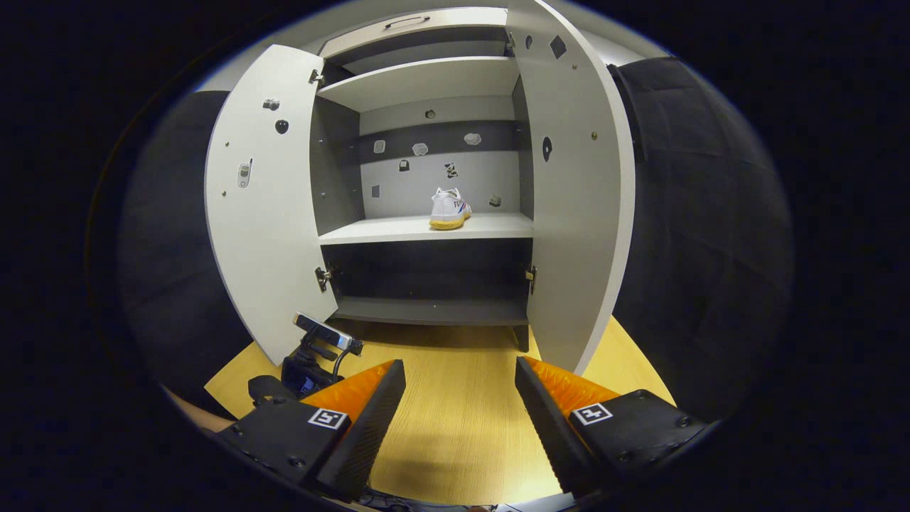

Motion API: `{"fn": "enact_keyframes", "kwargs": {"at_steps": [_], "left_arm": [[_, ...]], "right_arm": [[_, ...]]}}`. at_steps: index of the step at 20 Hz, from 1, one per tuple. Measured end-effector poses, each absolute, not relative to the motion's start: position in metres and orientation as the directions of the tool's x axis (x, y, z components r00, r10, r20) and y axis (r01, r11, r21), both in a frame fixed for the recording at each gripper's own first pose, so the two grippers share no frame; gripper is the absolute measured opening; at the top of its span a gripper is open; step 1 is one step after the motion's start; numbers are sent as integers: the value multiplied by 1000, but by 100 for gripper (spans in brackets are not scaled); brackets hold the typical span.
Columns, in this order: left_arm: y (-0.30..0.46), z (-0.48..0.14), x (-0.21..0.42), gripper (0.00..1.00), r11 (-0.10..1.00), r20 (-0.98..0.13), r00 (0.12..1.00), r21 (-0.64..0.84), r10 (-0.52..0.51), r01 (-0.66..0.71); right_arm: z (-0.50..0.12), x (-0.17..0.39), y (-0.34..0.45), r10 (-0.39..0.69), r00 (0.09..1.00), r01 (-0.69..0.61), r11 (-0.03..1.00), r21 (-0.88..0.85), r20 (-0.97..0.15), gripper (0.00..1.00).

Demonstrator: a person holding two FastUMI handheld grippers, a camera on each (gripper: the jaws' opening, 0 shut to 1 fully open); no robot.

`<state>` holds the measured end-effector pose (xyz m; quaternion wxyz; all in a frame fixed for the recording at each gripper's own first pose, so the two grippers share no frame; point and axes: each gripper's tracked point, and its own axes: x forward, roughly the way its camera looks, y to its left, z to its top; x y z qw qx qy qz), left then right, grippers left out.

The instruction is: Grab one shoe with the right hand and put it into the shoe cabinet, grab the other shoe with the left hand and put it into the shoe cabinet; then close the right door with the right hand and the left door with the left hand.

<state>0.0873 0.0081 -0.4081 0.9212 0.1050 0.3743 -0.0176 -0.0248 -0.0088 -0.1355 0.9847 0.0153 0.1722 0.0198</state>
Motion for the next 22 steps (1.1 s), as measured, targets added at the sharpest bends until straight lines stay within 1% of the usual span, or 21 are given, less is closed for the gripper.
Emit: {"fn": "enact_keyframes", "kwargs": {"at_steps": [1,3,4,6,8,11,15,19,22], "left_arm": [[11,-408,89,29,975,-695,716,196,61,106],[16,-410,91,24,973,-698,711,211,87,88],[19,-411,91,17,976,-700,708,204,90,79],[20,-410,90,8,983,-710,700,173,79,66],[19,-406,88,6,989,-723,687,141,67,52],[15,-377,87,5,989,-687,723,140,67,41],[7,-310,86,5,995,-627,778,96,47,17],[-1,-234,97,5,995,-556,831,93,17,42],[-5,-188,111,5,997,-522,853,67,-4,45]], "right_arm": [[-135,-24,-9,48,941,-39,999,34,-336,99],[-132,-21,-10,55,944,-46,998,37,-327,99],[-131,-19,-10,57,945,-47,998,39,-323,99],[-129,-16,-12,59,947,-48,998,41,-316,99],[-127,-12,-13,60,950,-51,998,37,-306,99],[-120,-8,-16,57,957,-50,998,33,-284,99],[-113,-10,-19,53,963,-45,998,37,-264,99],[-112,-15,-20,59,964,-55,998,21,-259,99],[-104,-18,-23,71,967,-69,997,18,-245,99]]}}
